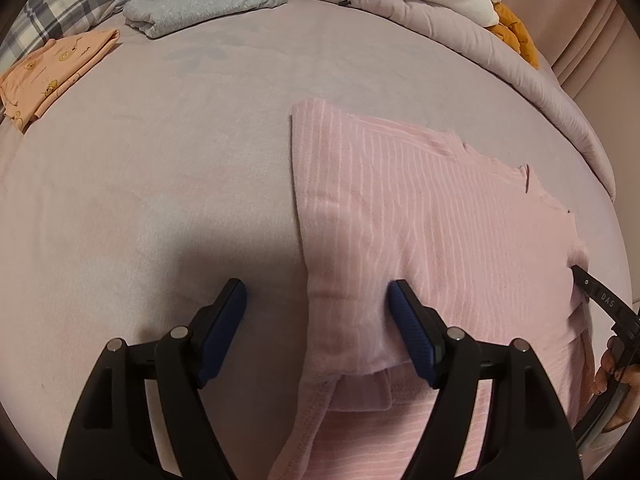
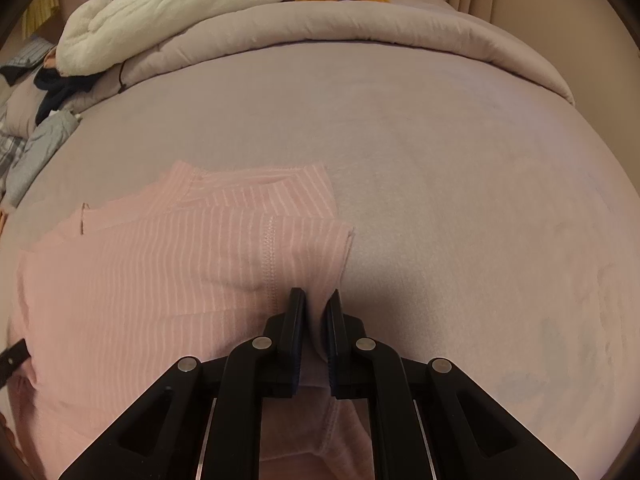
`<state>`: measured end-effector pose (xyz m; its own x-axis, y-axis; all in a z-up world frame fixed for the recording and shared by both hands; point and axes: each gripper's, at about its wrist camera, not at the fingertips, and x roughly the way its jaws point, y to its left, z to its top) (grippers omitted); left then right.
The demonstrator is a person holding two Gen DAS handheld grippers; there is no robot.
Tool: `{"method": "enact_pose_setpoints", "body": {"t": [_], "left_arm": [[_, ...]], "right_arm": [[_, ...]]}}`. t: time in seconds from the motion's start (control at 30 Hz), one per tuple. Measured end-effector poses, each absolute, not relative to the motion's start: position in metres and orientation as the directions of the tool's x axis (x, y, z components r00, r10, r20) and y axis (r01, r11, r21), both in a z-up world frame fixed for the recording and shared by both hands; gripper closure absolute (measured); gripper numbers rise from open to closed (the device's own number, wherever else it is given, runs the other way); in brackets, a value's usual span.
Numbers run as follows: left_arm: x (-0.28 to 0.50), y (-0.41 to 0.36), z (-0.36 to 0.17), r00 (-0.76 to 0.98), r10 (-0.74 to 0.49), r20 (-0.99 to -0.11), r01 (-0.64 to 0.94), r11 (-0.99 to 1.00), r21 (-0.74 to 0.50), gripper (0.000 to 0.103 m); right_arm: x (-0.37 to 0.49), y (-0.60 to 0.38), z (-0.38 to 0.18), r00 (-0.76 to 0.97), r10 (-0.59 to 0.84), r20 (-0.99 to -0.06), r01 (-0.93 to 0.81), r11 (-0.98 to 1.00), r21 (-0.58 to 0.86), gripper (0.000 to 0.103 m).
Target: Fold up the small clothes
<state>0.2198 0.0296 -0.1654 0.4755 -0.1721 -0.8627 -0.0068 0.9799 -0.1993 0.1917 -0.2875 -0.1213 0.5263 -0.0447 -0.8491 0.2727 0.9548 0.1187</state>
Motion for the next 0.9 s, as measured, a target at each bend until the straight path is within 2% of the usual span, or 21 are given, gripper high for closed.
{"method": "enact_pose_setpoints", "body": {"t": [0.2, 0.27, 0.33, 0.4, 0.43, 0.57, 0.63, 0.73, 0.87, 0.9], "left_arm": [[0.216, 0.027, -0.162, 0.482, -0.162, -0.861, -0.007, 0.982, -0.188, 0.028], [0.213, 0.027, -0.158, 0.475, -0.161, -0.865, -0.010, 0.982, -0.188, 0.028], [0.207, 0.027, -0.152, 0.477, -0.169, -0.862, 0.002, 0.981, -0.192, 0.028], [0.198, 0.028, -0.140, 0.501, -0.168, -0.849, 0.013, 0.982, -0.187, 0.028], [0.193, 0.028, -0.134, 0.517, -0.168, -0.839, 0.017, 0.982, -0.186, 0.027], [0.173, 0.034, -0.109, 0.565, -0.193, -0.802, 0.037, 0.977, -0.209, 0.017], [0.163, 0.038, -0.096, 0.587, -0.210, -0.782, 0.047, 0.973, -0.225, 0.013], [0.143, 0.044, -0.081, 0.620, -0.222, -0.753, 0.052, 0.969, -0.242, 0.003], [0.118, 0.050, -0.076, 0.629, -0.248, -0.737, 0.078, 0.963, -0.257, 0.001], [0.112, 0.051, -0.077, 0.622, -0.255, -0.740, 0.080, 0.961, -0.264, 0.001]], "right_arm": [[0.188, -0.289, -0.122, 0.534, -0.035, -0.845, 0.277, 0.951, 0.135, 0.097], [0.188, -0.291, -0.120, 0.535, -0.024, -0.844, 0.278, 0.949, 0.149, 0.093], [0.186, -0.293, -0.116, 0.529, -0.033, -0.848, 0.287, 0.947, 0.143, 0.067], [0.177, -0.296, -0.109, 0.541, -0.044, -0.840, 0.301, 0.943, 0.144, 0.048], [0.172, -0.298, -0.105, 0.556, -0.031, -0.831, 0.301, 0.939, 0.166, 0.044], [0.149, -0.298, -0.084, 0.613, -0.009, -0.790, 0.275, 0.940, 0.203, 0.043], [0.134, -0.296, -0.069, 0.650, -0.025, -0.759, 0.258, 0.947, 0.190, 0.035], [0.112, -0.297, -0.047, 0.706, -0.016, -0.708, 0.221, 0.955, 0.199, 0.033], [0.081, -0.298, -0.027, 0.753, 0.035, -0.657, 0.173, 0.953, 0.248, 0.032], [0.072, -0.298, -0.024, 0.760, 0.045, -0.648, 0.160, 0.953, 0.255, 0.028]]}}
